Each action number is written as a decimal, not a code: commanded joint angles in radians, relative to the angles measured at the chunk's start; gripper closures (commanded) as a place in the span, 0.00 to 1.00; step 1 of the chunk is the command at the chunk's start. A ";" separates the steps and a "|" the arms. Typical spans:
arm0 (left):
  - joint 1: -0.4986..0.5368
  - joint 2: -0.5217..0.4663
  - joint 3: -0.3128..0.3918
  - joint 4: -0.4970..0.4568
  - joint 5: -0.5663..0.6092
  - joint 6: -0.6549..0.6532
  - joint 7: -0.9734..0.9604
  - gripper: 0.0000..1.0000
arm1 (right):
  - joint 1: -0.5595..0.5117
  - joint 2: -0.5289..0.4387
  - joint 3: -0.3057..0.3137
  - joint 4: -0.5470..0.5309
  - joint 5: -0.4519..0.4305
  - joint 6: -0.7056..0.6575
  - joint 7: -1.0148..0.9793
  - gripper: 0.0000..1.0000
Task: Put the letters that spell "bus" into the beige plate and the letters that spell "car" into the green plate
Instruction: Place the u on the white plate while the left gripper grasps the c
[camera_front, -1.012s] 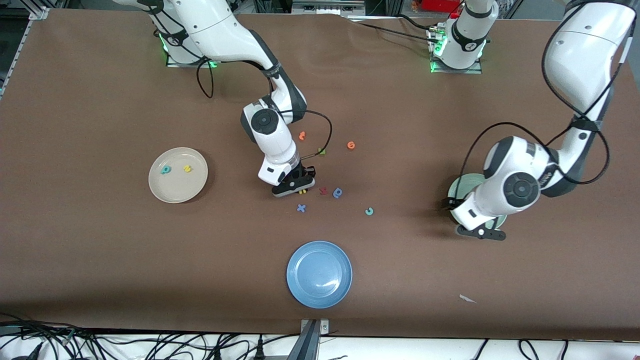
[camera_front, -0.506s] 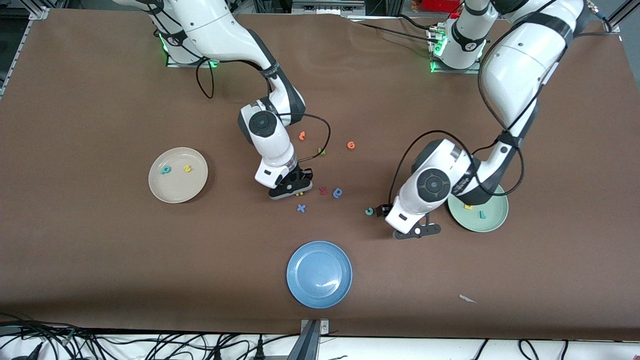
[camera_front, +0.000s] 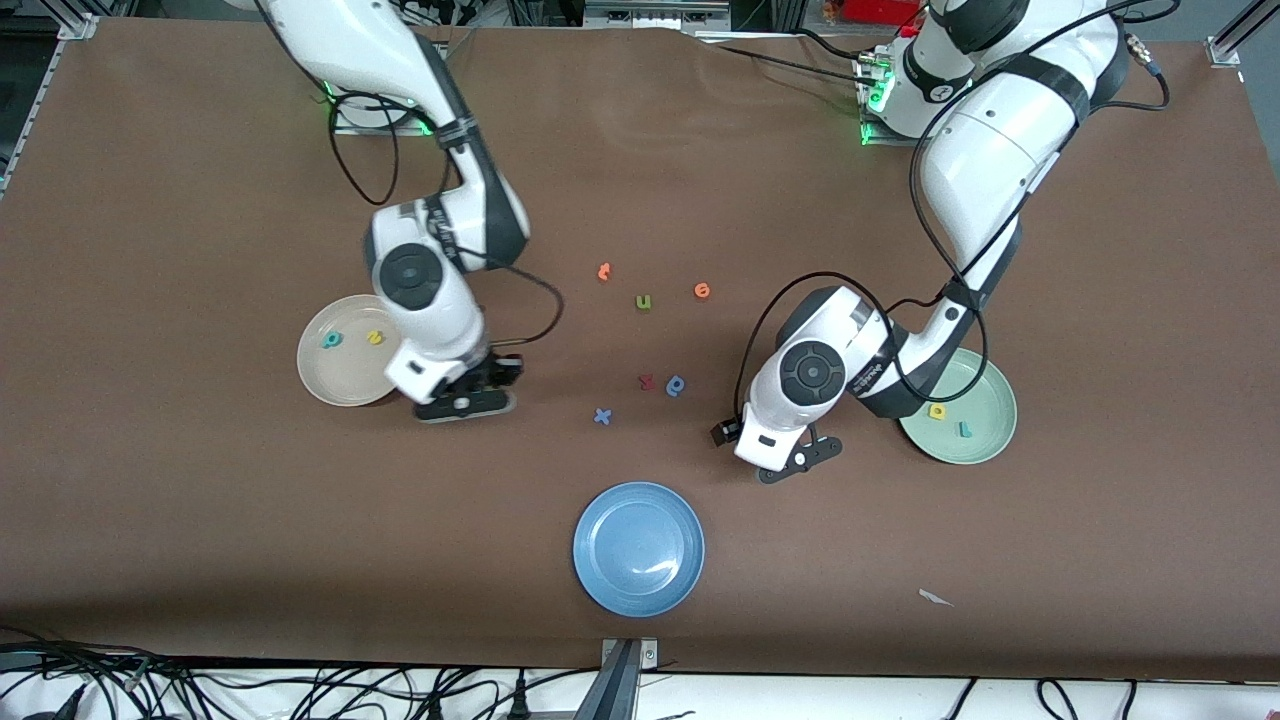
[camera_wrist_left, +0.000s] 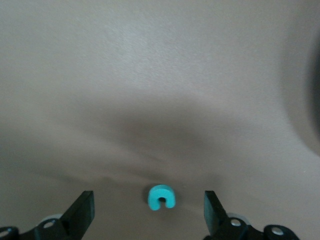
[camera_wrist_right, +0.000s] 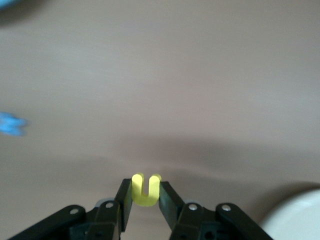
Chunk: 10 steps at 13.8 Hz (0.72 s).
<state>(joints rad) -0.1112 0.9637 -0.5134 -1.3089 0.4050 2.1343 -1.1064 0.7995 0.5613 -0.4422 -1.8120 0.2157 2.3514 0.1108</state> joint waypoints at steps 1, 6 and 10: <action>-0.035 0.035 0.035 0.045 -0.026 0.027 -0.027 0.08 | 0.007 -0.084 -0.102 -0.182 0.014 0.002 -0.120 0.87; -0.039 0.032 0.038 0.030 -0.014 0.071 -0.067 0.22 | -0.072 -0.078 -0.177 -0.303 0.014 0.009 -0.258 0.77; -0.056 0.033 0.039 0.025 -0.014 0.075 -0.102 0.34 | -0.089 -0.090 -0.176 -0.233 0.016 -0.032 -0.264 0.00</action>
<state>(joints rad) -0.1434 0.9903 -0.4894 -1.3040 0.4050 2.2062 -1.1883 0.7078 0.5119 -0.6251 -2.0748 0.2171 2.3568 -0.1363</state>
